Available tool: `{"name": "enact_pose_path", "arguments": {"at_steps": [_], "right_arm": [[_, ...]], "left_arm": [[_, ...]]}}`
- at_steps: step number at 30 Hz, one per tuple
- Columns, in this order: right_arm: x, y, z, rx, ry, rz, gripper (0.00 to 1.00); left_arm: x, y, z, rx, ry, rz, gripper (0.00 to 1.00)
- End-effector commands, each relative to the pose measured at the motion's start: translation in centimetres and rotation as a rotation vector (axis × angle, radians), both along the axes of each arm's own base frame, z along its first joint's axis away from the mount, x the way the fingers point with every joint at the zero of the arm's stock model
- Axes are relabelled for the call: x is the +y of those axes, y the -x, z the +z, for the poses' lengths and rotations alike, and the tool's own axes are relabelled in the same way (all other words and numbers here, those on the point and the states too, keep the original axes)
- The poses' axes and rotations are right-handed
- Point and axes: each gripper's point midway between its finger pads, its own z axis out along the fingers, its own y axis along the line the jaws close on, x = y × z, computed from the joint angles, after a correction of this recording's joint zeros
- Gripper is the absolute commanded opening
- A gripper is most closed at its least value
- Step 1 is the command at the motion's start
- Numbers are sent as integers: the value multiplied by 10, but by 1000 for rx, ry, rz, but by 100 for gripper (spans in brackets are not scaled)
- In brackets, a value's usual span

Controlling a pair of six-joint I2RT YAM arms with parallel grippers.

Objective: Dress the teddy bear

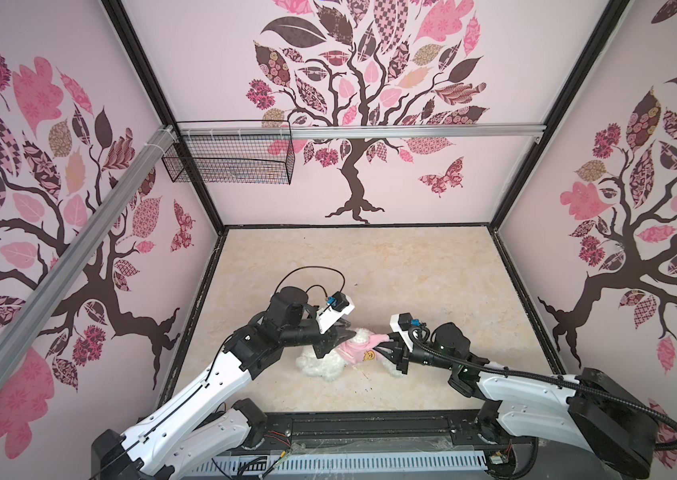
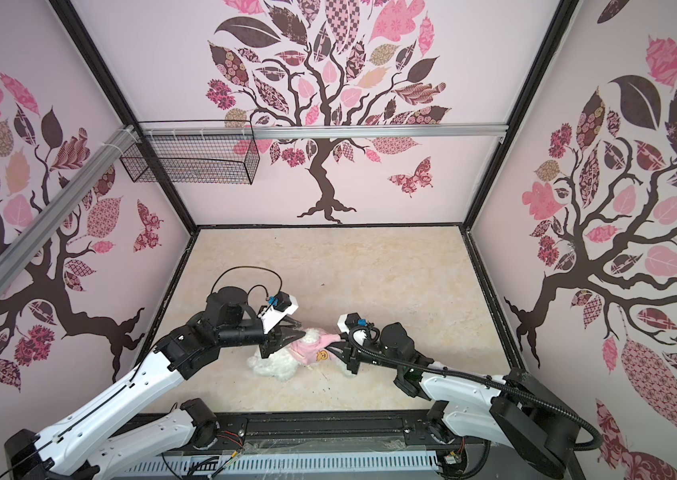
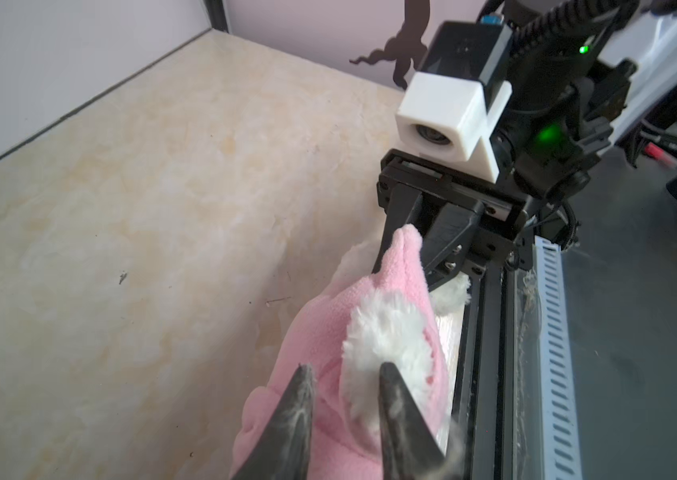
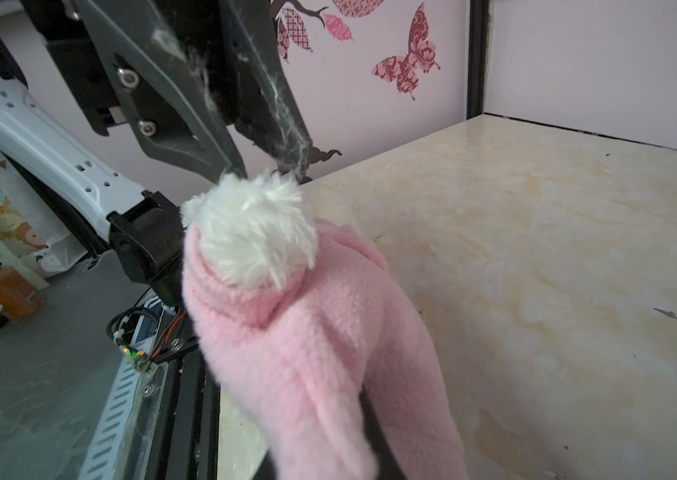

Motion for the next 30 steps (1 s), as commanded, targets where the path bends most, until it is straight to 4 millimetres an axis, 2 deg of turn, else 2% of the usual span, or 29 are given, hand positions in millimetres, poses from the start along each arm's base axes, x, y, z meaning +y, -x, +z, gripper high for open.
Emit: {"name": "enact_pose_path", "arguments": {"at_steps": [1, 4, 9, 12, 25, 28, 30], "right_arm": [[7, 4, 32, -98, -44, 60, 6], [7, 4, 29, -94, -37, 57, 6], [6, 3, 24, -84, -29, 51, 6], [6, 3, 25, -83, -31, 49, 6], [6, 2, 24, -78, -28, 41, 6], [6, 1, 24, -76, -26, 37, 6], [5, 0, 21, -74, -18, 30, 6]], "left_arm": [[4, -2, -3, -63, -111, -43, 34], [-3, 3, 4, -55, -95, -84, 39], [-17, 11, 29, -29, 49, -120, 47], [-23, 13, 36, 0, 112, -126, 51], [-37, 21, 1, 84, -40, -186, 51], [-38, 18, -5, 95, -67, -182, 44], [-39, 16, -3, 85, -66, -173, 35]]}}
